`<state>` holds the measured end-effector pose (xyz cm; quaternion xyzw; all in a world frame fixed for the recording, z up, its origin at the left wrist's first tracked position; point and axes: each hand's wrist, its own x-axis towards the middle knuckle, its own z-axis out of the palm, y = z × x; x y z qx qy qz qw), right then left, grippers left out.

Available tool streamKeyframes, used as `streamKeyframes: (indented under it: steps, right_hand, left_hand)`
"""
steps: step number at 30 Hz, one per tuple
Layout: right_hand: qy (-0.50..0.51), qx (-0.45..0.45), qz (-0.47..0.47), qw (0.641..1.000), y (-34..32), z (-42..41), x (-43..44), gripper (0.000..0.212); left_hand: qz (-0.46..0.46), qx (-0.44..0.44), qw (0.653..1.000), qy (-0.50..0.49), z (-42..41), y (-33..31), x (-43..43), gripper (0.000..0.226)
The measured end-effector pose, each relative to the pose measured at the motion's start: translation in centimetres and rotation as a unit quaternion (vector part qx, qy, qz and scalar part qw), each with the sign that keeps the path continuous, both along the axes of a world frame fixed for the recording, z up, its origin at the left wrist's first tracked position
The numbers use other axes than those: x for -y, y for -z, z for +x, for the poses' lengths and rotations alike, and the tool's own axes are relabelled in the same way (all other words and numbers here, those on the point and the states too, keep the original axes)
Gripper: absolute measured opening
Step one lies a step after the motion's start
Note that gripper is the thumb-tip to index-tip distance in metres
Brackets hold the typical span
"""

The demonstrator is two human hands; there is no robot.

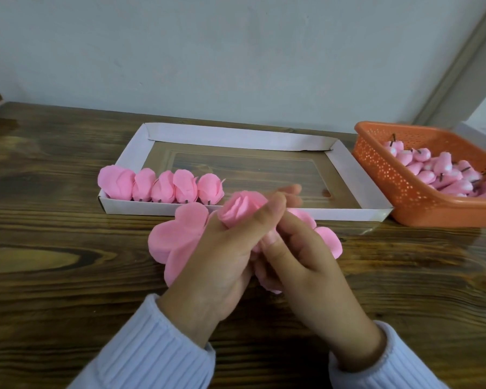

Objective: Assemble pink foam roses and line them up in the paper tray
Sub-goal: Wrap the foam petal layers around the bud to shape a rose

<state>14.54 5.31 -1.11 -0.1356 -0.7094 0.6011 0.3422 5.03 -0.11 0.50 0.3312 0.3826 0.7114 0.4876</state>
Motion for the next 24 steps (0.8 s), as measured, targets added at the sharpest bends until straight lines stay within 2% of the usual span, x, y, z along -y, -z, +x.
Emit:
streamKeyframes:
  steps: [2, 4, 6, 11, 13, 14, 16, 18, 20, 24]
  right_hand:
    - [-0.007, 0.008, -0.019, 1.000, 0.0, 0.1, 0.0, 0.032]
    - [-0.013, 0.008, -0.040, 0.999, -0.1, 0.2, 0.1, 0.028]
    - [-0.041, -0.007, -0.077, 0.996, -0.2, 0.1, 0.2, 0.020]
    - [-0.073, -0.009, -0.120, 0.990, -0.1, 0.2, -0.1, 0.018]
    - [-0.068, -0.006, -0.131, 0.989, 0.0, 0.2, -0.1, 0.032]
    - [-0.065, -0.007, -0.131, 0.989, 0.0, 0.1, -0.1, 0.032]
    - [-0.069, -0.024, -0.111, 0.991, 0.0, 0.1, -0.2, 0.020]
    - [-0.057, -0.020, -0.062, 0.996, -0.2, 0.1, -0.4, 0.025]
    - [-0.036, 0.008, -0.010, 0.999, -0.6, 0.3, -0.6, 0.025]
    - [-0.007, 0.109, 0.073, 0.991, -2.0, 0.6, -1.2, 0.023]
  left_hand:
    - [0.015, -0.011, 1.000, 0.011, -0.1, -0.2, 0.2, 0.029]
    - [0.019, -0.022, 1.000, 0.003, -0.1, -0.3, 0.3, 0.034]
    - [0.001, -0.015, 1.000, -0.024, 0.0, -0.2, 0.2, 0.030]
    - [-0.003, -0.014, 0.999, -0.045, 0.2, -0.3, 0.2, 0.021]
    - [0.001, -0.017, 0.999, -0.040, 0.2, -0.3, 0.3, 0.018]
    - [-0.001, -0.022, 0.999, -0.039, 0.2, -0.3, 0.2, 0.018]
    - [-0.001, -0.009, 0.999, -0.051, 0.1, -0.3, 0.1, 0.021]
    - [0.001, 0.012, 0.997, -0.077, 0.0, -0.3, 0.0, 0.023]
    - [0.002, 0.035, 0.996, -0.083, -0.1, -0.2, -0.2, 0.024]
    - [-0.013, 0.121, 0.992, -0.026, -0.5, -0.1, -0.3, 0.028]
